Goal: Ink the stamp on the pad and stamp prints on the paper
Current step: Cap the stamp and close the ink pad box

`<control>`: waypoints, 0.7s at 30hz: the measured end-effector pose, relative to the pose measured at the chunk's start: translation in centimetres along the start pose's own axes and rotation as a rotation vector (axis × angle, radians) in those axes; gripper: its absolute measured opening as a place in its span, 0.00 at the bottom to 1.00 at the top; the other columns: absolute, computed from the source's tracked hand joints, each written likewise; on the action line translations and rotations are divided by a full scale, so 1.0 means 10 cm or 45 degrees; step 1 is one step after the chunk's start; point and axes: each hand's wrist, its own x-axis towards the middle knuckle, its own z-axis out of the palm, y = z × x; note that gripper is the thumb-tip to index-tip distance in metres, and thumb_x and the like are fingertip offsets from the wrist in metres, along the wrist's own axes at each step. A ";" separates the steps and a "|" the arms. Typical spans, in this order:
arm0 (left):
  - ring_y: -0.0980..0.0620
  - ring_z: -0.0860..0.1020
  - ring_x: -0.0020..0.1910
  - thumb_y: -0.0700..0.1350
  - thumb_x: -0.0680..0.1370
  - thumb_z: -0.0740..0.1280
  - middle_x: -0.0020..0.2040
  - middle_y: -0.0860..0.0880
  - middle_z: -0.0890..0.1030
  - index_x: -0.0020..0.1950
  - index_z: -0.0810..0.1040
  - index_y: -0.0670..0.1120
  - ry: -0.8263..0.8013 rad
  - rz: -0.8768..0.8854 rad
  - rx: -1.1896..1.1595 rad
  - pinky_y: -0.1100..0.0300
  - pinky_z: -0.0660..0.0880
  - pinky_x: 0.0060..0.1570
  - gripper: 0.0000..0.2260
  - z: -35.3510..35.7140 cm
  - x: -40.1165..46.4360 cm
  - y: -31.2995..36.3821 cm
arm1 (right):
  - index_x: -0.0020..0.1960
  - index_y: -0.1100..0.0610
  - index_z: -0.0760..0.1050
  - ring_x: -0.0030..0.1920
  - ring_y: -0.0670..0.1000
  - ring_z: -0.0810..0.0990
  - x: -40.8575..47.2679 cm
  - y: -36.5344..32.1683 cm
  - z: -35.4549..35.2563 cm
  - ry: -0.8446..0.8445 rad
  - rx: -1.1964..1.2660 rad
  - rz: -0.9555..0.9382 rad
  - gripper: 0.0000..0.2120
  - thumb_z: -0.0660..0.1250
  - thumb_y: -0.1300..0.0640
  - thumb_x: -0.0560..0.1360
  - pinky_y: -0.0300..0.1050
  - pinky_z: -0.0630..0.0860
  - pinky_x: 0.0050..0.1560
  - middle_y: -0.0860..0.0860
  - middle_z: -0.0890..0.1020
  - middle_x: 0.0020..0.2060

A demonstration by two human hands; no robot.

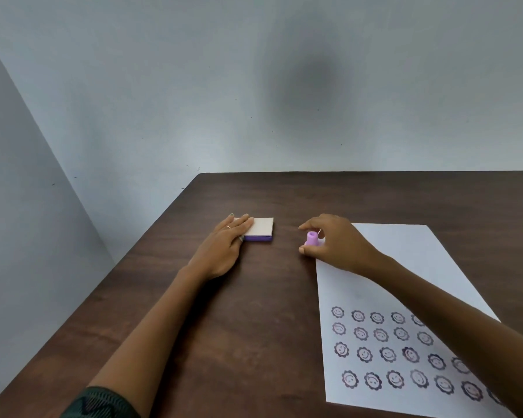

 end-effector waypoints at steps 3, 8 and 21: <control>0.52 0.50 0.77 0.39 0.82 0.52 0.77 0.54 0.58 0.75 0.59 0.50 -0.018 0.002 -0.007 0.59 0.47 0.74 0.21 -0.01 0.00 0.00 | 0.59 0.59 0.76 0.48 0.47 0.75 0.03 -0.02 0.03 -0.022 0.048 0.017 0.20 0.72 0.55 0.69 0.37 0.69 0.47 0.55 0.80 0.57; 0.51 0.49 0.77 0.40 0.82 0.52 0.77 0.54 0.57 0.76 0.58 0.50 -0.077 0.005 0.017 0.50 0.48 0.75 0.22 -0.06 -0.04 0.01 | 0.57 0.60 0.77 0.47 0.47 0.75 0.17 -0.06 0.02 0.090 0.145 0.041 0.19 0.73 0.57 0.68 0.38 0.71 0.47 0.57 0.81 0.55; 0.53 0.48 0.77 0.41 0.81 0.54 0.77 0.56 0.55 0.76 0.55 0.52 -0.161 -0.018 0.113 0.56 0.49 0.74 0.24 -0.14 -0.15 0.10 | 0.61 0.59 0.73 0.46 0.48 0.75 0.39 -0.19 0.31 0.153 0.281 0.086 0.25 0.74 0.61 0.66 0.38 0.71 0.48 0.58 0.80 0.56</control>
